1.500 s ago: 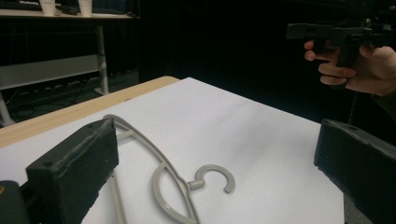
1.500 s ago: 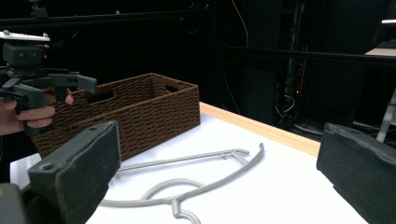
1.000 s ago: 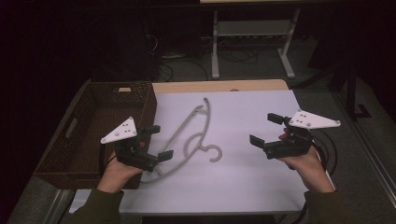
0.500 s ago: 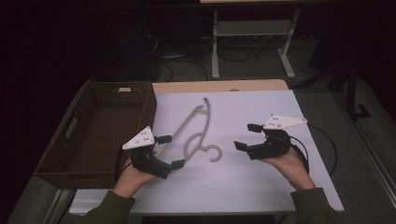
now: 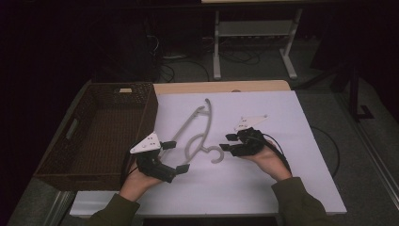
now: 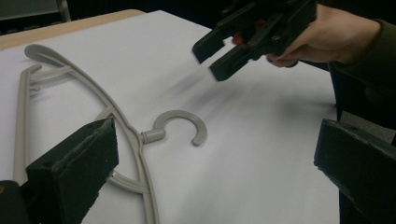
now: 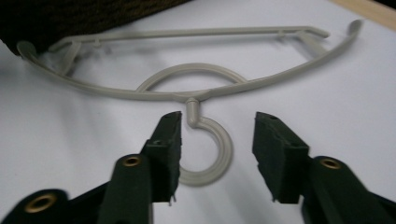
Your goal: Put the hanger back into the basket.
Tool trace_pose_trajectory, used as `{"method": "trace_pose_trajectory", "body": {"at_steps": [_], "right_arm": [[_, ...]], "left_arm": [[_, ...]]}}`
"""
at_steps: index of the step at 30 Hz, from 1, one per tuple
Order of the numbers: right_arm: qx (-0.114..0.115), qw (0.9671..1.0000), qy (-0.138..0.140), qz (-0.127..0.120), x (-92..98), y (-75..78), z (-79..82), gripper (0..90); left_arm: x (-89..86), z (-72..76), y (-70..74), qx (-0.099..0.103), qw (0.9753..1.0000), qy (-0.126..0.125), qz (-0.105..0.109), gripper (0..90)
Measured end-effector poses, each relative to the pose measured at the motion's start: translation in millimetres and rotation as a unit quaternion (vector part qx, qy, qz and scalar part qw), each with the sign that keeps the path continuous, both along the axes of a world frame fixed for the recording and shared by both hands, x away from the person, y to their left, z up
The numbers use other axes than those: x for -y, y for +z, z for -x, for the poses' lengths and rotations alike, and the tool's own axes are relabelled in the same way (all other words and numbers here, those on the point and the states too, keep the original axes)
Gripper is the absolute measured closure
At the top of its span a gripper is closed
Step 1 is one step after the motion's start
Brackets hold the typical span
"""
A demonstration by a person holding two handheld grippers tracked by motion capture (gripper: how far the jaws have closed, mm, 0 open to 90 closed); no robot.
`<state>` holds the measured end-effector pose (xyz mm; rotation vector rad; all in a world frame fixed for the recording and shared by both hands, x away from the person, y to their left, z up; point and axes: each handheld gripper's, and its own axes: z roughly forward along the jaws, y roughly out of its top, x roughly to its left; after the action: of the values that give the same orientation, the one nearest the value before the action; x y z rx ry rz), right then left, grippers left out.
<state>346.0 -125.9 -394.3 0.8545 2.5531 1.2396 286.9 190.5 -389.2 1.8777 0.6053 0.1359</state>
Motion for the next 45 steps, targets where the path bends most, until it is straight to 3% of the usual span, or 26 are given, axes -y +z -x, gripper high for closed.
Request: {"method": "trace_pose_trajectory", "body": {"at_steps": [3, 9, 21, 25, 29, 38, 45], "right_arm": [[-0.004, 0.9998, 0.013, 0.017, -11.2, -7.7, -8.9, 55.1], [-0.027, 0.9981, 0.003, 0.055, -23.3, -24.9, -20.6, 61.2], [-0.029, 0.9962, 0.0, 0.082, -36.6, -42.6, -29.7, 66.7], [-0.031, 0.9952, -0.002, 0.093, -36.9, -46.1, -30.5, 69.0], [-0.035, 0.9953, 0.002, 0.09, -37.4, -46.7, -29.6, 77.1], [-0.043, 0.9943, 0.002, 0.097, -31.8, -45.2, -28.8, 78.7], [-0.054, 0.9922, -0.009, 0.112, -7.7, -42.6, -16.5, 78.7]], "left_arm": [[0.6, 0.3, -1.1, -0.003, 1.0, -0.001, 0.0, 0.0], [0.2, -0.6, -3.6, -0.005, 1.0, -0.003, -0.006, 0.0], [1.3, -0.4, -4.7, -0.008, 0.9999, -0.006, -0.009, 0.0], [1.4, -0.2, -4.9, -0.009, 0.9999, -0.006, -0.009, 0.0], [1.8, -0.4, -5.2, -0.009, 0.9999, -0.007, -0.009, 0.0], [1.3, -0.1, -5.2, -0.01, 0.9999, -0.006, -0.01, 0.0], [1.9, -0.2, -5.4, -0.009, 0.9999, -0.008, -0.012, 0.0]]}}
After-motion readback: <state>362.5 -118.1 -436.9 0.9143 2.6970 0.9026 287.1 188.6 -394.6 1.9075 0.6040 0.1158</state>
